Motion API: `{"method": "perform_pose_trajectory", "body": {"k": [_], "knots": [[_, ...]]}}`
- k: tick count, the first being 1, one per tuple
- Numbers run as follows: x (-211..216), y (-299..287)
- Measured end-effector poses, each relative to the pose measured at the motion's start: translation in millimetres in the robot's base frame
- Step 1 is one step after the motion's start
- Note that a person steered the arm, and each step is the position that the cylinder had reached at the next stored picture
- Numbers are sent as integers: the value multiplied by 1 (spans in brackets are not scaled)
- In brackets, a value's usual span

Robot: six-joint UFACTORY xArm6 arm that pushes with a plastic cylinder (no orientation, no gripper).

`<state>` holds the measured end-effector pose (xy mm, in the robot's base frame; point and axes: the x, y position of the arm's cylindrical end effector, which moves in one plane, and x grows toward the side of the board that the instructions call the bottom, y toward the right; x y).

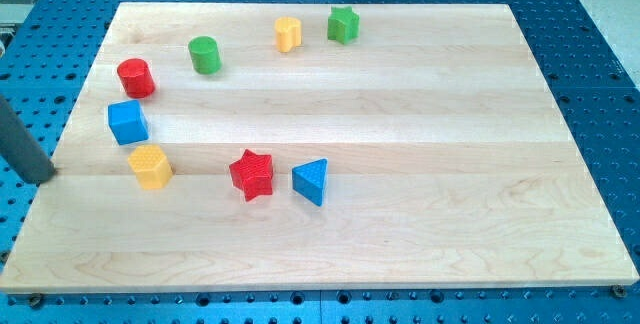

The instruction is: Move the green star into the yellow heart

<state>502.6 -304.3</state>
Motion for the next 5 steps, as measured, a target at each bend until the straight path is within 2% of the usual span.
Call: {"method": "perform_pose_trajectory", "body": {"k": [2,3,4,5], "knots": [[23,-1],[111,29],[115,91],[109,217]]}}
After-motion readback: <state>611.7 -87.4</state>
